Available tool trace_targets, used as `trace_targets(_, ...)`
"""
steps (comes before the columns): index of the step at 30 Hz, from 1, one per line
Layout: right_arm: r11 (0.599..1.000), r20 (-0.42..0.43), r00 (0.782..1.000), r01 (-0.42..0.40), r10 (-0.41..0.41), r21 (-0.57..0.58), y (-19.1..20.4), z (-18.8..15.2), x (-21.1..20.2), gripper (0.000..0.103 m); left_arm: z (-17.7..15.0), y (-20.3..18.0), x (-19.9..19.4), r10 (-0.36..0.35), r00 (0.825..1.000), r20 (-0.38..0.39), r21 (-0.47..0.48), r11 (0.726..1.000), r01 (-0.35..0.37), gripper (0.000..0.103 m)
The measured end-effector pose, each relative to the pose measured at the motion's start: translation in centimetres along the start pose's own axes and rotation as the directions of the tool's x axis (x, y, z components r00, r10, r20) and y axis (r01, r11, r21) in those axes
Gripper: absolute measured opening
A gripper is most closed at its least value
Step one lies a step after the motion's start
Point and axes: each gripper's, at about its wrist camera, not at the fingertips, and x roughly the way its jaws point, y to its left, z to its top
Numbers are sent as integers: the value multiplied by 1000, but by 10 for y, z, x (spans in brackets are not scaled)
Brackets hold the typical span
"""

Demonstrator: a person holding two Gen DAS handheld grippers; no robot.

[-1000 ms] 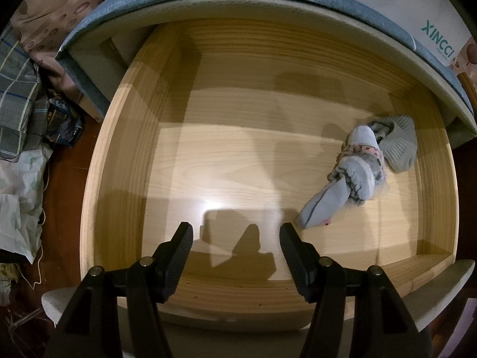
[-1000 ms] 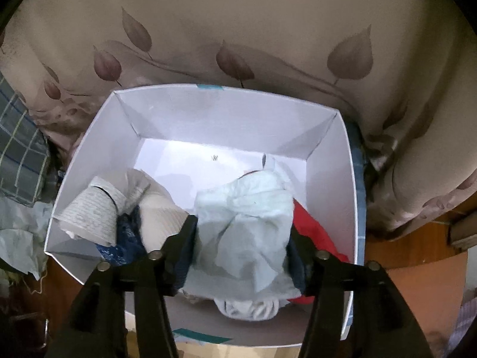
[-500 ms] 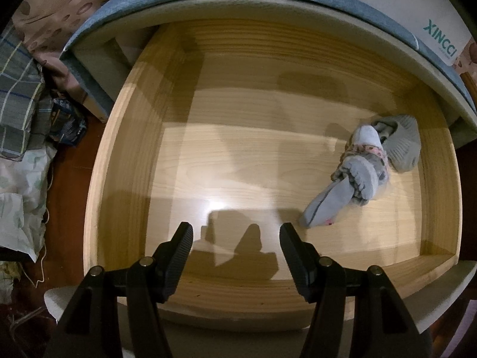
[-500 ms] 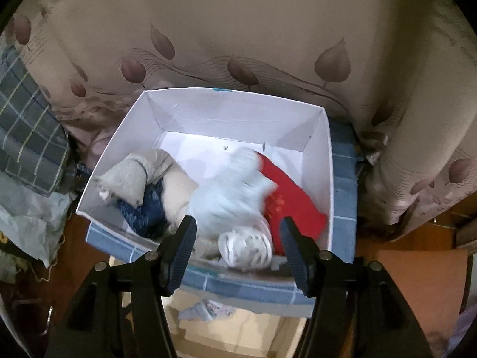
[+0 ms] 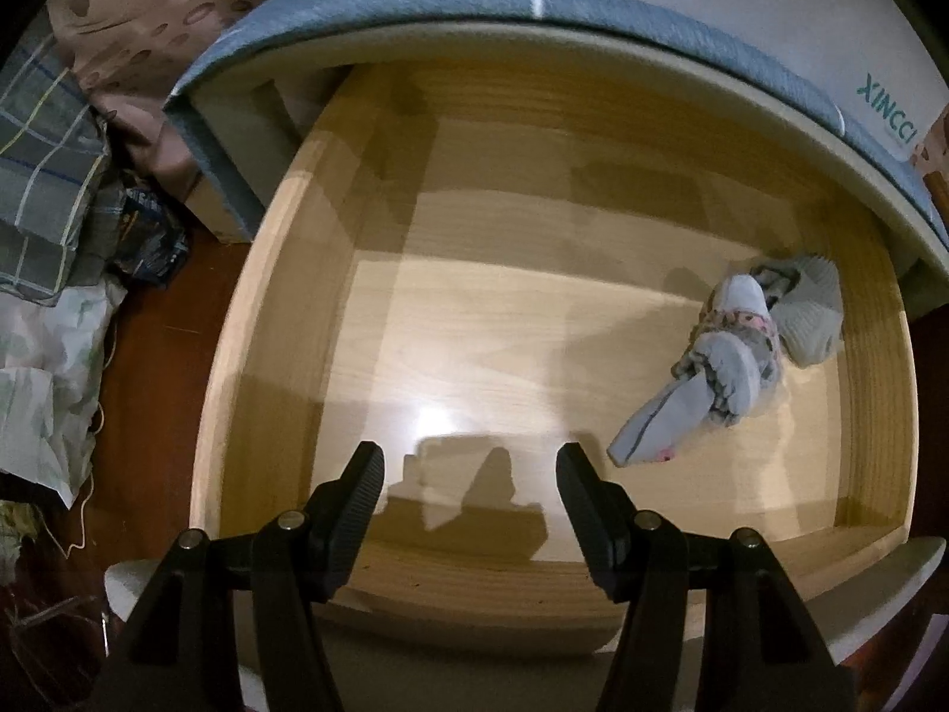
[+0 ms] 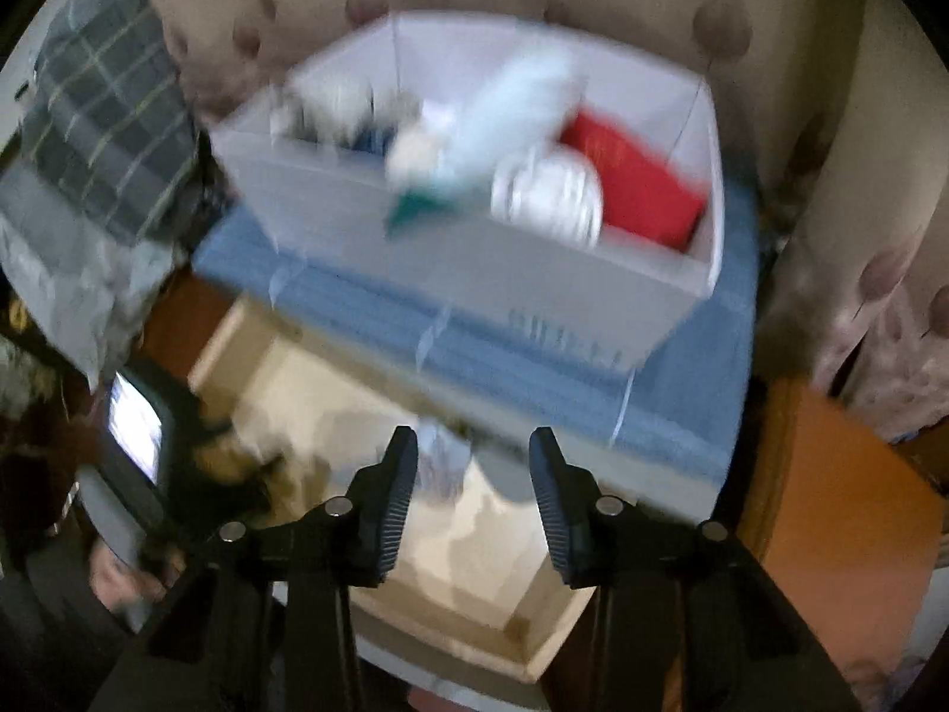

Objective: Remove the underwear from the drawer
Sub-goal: 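Move the right gripper back into the drawer over the grey ribbed underwear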

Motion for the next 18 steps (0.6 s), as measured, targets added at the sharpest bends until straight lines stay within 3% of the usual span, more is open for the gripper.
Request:
trace_targets(8, 998, -86, 996, 5, -10, -61, -11, -42, 75, 35, -4, 7, -12, 13, 1000, 23, 0, 1000, -13, 62)
trace_targets(18, 973, -141, 983, 89, -121, -211, -1, -46, 140, 35, -14, -13, -16, 6, 1000, 13, 186, 982, -8, 62)
